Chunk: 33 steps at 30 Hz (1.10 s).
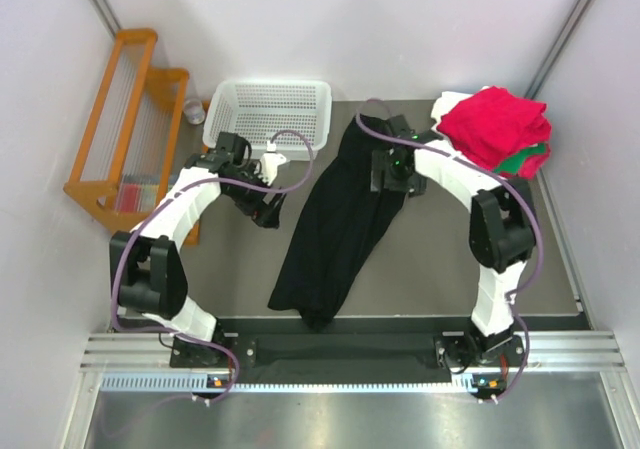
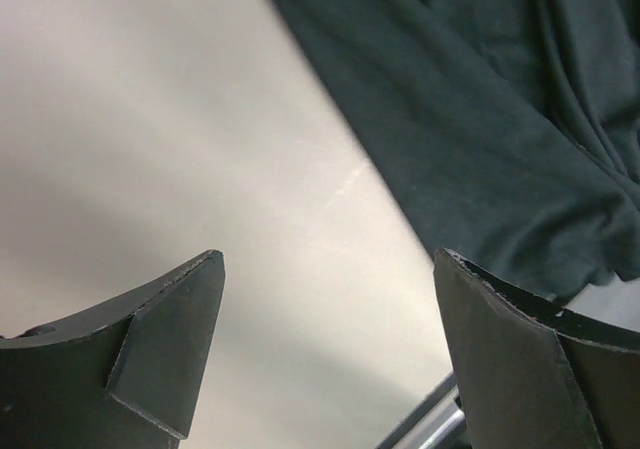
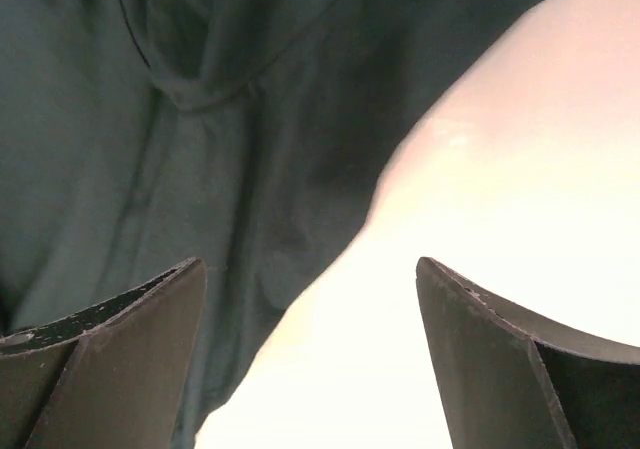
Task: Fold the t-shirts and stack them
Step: Fold the tshirt
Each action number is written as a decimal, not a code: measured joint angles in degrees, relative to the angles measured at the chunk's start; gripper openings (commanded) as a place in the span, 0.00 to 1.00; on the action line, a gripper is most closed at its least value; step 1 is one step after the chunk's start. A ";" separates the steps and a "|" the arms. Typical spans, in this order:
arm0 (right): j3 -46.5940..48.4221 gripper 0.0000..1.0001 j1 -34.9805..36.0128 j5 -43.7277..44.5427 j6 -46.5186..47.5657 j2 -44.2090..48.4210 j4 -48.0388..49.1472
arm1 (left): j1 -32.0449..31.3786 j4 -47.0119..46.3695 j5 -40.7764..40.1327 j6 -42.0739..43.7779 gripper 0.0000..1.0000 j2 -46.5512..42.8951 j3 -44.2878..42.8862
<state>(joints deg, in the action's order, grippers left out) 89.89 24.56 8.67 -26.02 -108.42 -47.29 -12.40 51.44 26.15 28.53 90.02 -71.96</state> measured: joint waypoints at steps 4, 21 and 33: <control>-0.22 0.84 3.72 -1.01 0.07 -5.01 0.20 | 2.97 -1.57 0.02 -0.81 0.90 -1.57 0.52; -0.07 0.83 41.92 5.49 3.98 0.63 -4.07 | 32.04 -11.41 0.35 -10.56 0.91 -7.50 6.34; 8.09 0.78 47.71 7.15 6.95 -5.11 -5.03 | 38.36 -14.51 0.70 -15.10 0.90 -15.65 10.49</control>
<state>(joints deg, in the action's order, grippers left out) 97.97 72.27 15.81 -19.07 -113.54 -52.31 25.96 36.93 26.85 13.43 74.37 -61.47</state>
